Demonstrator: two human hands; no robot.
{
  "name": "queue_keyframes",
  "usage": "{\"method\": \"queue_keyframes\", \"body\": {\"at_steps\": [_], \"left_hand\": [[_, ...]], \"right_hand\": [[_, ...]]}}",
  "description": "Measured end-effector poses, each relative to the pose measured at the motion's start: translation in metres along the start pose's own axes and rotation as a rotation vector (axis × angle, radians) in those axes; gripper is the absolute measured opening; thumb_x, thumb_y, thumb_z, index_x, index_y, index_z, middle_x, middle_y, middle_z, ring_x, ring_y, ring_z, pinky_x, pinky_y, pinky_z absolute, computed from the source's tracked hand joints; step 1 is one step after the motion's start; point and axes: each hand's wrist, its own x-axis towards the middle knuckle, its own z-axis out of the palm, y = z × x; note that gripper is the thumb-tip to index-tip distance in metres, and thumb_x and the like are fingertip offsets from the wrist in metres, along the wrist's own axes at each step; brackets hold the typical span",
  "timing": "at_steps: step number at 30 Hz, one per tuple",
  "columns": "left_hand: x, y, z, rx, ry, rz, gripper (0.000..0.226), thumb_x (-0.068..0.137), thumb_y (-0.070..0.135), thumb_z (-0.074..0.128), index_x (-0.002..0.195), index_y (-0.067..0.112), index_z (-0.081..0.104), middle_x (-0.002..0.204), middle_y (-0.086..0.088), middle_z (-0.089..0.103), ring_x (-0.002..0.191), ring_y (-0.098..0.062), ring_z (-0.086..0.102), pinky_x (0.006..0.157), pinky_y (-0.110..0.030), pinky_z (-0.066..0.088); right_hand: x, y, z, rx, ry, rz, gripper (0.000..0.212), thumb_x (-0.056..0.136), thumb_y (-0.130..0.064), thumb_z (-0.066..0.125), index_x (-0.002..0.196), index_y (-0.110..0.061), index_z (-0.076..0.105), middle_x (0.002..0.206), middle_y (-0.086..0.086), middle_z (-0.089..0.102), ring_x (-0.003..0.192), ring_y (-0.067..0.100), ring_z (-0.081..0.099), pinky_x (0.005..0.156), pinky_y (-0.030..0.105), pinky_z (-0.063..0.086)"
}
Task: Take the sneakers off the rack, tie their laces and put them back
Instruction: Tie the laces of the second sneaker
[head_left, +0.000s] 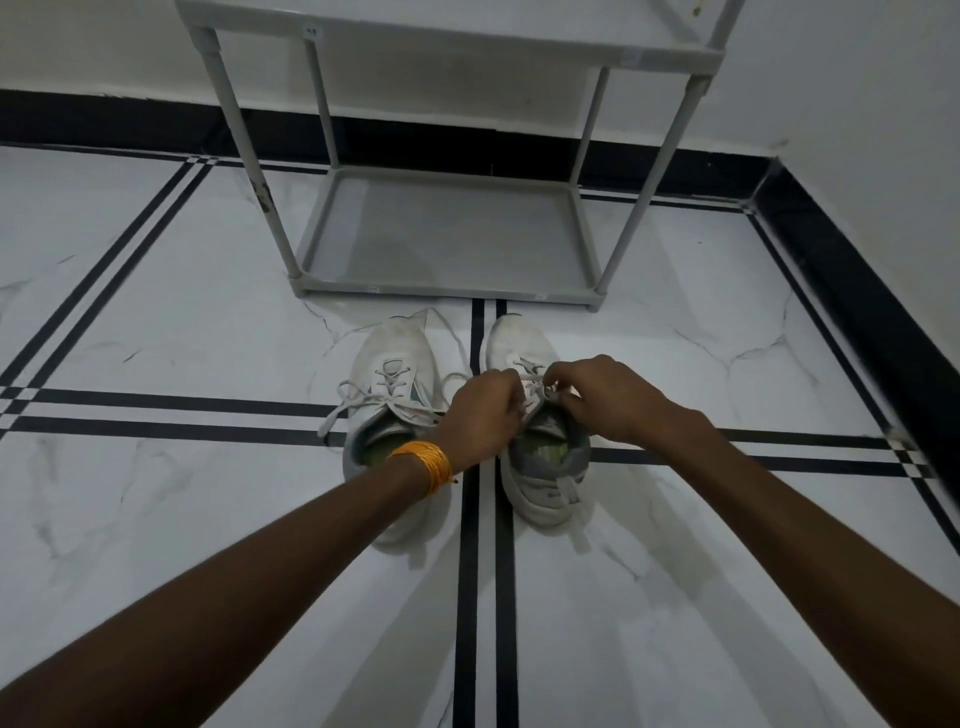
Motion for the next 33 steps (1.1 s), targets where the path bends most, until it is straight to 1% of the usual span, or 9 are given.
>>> {"method": "queue_keyframes", "body": {"at_steps": [4, 8, 11, 13, 17, 21, 23, 26, 33], "left_hand": [[0.005, -0.001, -0.001, 0.05, -0.059, -0.038, 0.013, 0.094, 0.012, 0.05, 0.1, 0.001, 0.053, 0.096, -0.014, 0.063, 0.083, -0.029, 0.059, 0.07, -0.037, 0.046], [0.002, -0.004, -0.002, 0.042, -0.053, -0.049, 0.012, 0.095, 0.014, 0.043, 0.103, 0.005, 0.043, 0.082, -0.016, 0.063, 0.066, -0.029, 0.056, 0.061, -0.039, 0.046], [0.001, -0.005, -0.005, 0.04, 0.057, -0.065, 0.016, 0.095, 0.016, 0.04, 0.088, 0.008, 0.052, 0.067, -0.009, 0.059, 0.054, -0.022, 0.049, 0.056, -0.035, 0.04], [0.003, -0.004, -0.007, 0.018, 0.081, -0.077, 0.025, 0.092, 0.022, 0.049, 0.071, 0.012, 0.059, 0.059, -0.002, 0.057, 0.054, -0.018, 0.051, 0.057, -0.028, 0.037], [0.01, 0.002, -0.011, -0.028, 0.088, -0.106, 0.049, 0.074, 0.037, 0.078, 0.044, 0.022, 0.042, 0.044, 0.007, 0.042, 0.045, -0.007, 0.04, 0.047, -0.021, 0.026], [0.013, 0.003, -0.009, 0.008, 0.11, -0.079, 0.044, 0.065, 0.034, 0.084, 0.046, 0.023, 0.046, 0.047, 0.008, 0.044, 0.051, -0.013, 0.046, 0.047, -0.02, 0.027], [0.011, 0.001, -0.007, 0.003, 0.121, -0.077, 0.039, 0.064, 0.03, 0.084, 0.046, 0.018, 0.051, 0.045, 0.009, 0.039, 0.049, -0.012, 0.041, 0.046, -0.021, 0.026], [0.008, 0.0, -0.005, 0.018, 0.142, -0.071, 0.05, 0.064, 0.028, 0.083, 0.042, 0.025, 0.039, 0.044, 0.01, 0.037, 0.046, -0.009, 0.036, 0.046, -0.021, 0.024], [0.005, -0.006, -0.002, 0.008, 0.158, -0.108, 0.034, 0.065, 0.031, 0.082, 0.05, 0.02, 0.053, 0.053, -0.004, 0.058, 0.052, -0.019, 0.054, 0.049, -0.024, 0.039]], "right_hand": [[0.003, 0.004, 0.002, 0.096, -0.013, 0.091, 0.021, 0.091, -0.031, 0.063, 0.1, -0.014, 0.07, 0.099, 0.01, 0.071, 0.084, 0.025, 0.064, 0.069, 0.031, 0.048], [-0.001, 0.01, 0.007, 0.43, 0.056, 0.233, 0.012, 0.088, -0.022, 0.067, 0.084, -0.011, 0.071, 0.088, 0.005, 0.069, 0.08, 0.019, 0.061, 0.059, 0.022, 0.041], [-0.01, 0.021, 0.016, 0.763, 0.032, 0.314, 0.01, 0.088, -0.016, 0.066, 0.081, -0.012, 0.072, 0.087, 0.007, 0.072, 0.083, 0.022, 0.065, 0.068, 0.027, 0.053], [-0.013, 0.024, 0.023, 0.849, 0.03, 0.322, 0.005, 0.083, -0.014, 0.072, 0.078, -0.011, 0.073, 0.087, 0.012, 0.073, 0.085, 0.025, 0.069, 0.076, 0.035, 0.057], [-0.014, 0.015, 0.026, 0.812, 0.117, 0.423, 0.025, 0.066, -0.017, 0.088, 0.06, -0.009, 0.065, 0.064, 0.006, 0.068, 0.062, 0.019, 0.065, 0.061, 0.03, 0.053], [-0.012, 0.005, 0.03, 0.673, 0.214, 0.475, 0.045, 0.056, -0.023, 0.094, 0.048, -0.015, 0.05, 0.053, 0.0, 0.058, 0.05, 0.014, 0.055, 0.049, 0.025, 0.04], [-0.011, 0.003, 0.034, 0.636, 0.245, 0.482, 0.047, 0.055, -0.028, 0.094, 0.048, -0.015, 0.049, 0.05, -0.002, 0.055, 0.048, 0.012, 0.05, 0.046, 0.024, 0.038], [-0.012, 0.0, 0.037, 0.588, 0.259, 0.484, 0.051, 0.057, -0.033, 0.092, 0.048, -0.016, 0.045, 0.049, -0.003, 0.05, 0.046, 0.011, 0.045, 0.045, 0.023, 0.033], [-0.01, -0.002, 0.041, 0.538, 0.259, 0.471, 0.051, 0.057, -0.036, 0.091, 0.047, -0.016, 0.045, 0.05, -0.001, 0.051, 0.049, 0.014, 0.048, 0.047, 0.023, 0.035]]}}
